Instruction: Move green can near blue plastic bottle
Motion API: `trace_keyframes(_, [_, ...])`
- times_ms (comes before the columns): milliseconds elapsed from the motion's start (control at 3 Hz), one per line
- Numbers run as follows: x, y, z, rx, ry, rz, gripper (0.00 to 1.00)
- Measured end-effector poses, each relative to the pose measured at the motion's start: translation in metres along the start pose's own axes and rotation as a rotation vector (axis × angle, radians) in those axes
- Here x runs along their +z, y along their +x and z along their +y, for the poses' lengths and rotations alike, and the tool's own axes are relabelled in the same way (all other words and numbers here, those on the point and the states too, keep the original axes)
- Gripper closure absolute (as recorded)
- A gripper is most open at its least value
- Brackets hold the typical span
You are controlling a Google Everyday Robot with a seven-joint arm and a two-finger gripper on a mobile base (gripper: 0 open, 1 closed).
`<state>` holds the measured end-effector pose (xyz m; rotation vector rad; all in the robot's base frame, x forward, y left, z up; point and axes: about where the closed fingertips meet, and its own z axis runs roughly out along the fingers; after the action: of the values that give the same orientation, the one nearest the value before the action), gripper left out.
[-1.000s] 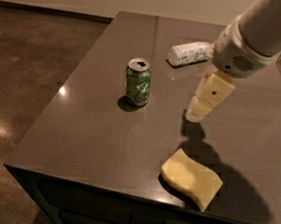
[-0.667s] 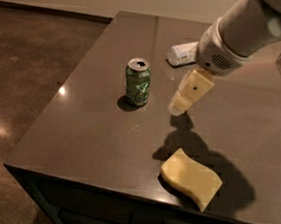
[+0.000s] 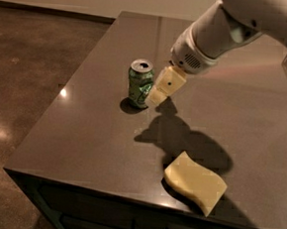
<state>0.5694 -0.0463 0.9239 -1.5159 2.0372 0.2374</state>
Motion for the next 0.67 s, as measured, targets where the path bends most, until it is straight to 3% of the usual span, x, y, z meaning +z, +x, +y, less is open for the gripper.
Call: trace_keyframes(667, [0.038,-0.017,-0.009,0.02,-0.028,-0.039,0.0])
